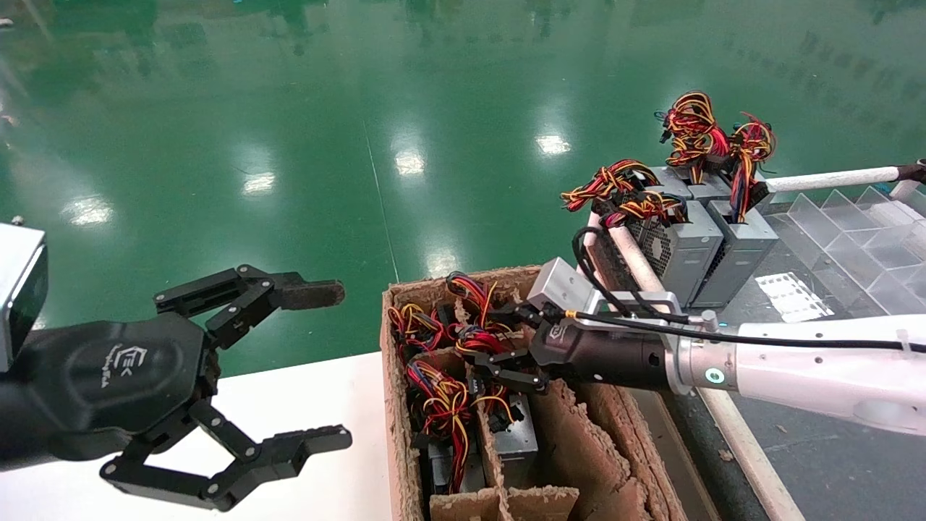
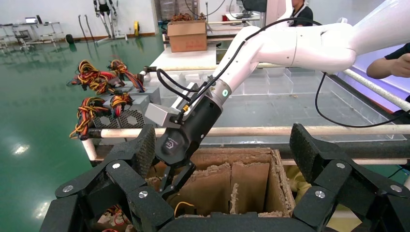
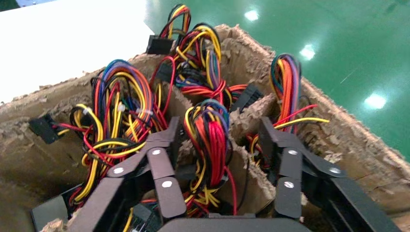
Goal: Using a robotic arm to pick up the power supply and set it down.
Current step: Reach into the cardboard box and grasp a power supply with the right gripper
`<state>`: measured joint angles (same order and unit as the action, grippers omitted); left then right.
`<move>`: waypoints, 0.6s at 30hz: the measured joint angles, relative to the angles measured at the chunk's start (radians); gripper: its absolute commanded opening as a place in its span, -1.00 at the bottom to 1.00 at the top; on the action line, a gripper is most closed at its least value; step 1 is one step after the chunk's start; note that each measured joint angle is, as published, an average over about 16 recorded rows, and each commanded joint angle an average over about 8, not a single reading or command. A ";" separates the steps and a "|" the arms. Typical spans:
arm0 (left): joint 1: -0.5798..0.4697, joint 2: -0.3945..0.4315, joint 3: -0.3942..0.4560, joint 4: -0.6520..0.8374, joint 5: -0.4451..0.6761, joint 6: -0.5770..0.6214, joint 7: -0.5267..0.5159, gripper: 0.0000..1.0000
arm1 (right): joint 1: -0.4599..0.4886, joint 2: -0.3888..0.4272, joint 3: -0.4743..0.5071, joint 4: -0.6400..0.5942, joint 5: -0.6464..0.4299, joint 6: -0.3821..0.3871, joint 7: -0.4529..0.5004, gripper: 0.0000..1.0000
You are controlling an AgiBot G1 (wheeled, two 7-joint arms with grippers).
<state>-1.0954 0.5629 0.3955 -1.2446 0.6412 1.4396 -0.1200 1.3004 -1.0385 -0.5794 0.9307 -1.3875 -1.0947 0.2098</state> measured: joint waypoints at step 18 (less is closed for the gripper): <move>0.000 0.000 0.000 0.000 0.000 0.000 0.000 1.00 | -0.003 0.003 0.018 -0.042 0.039 -0.026 -0.045 -1.00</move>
<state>-1.0954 0.5629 0.3956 -1.2446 0.6411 1.4396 -0.1200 1.2978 -1.0354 -0.5611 0.8890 -1.3485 -1.1210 0.1652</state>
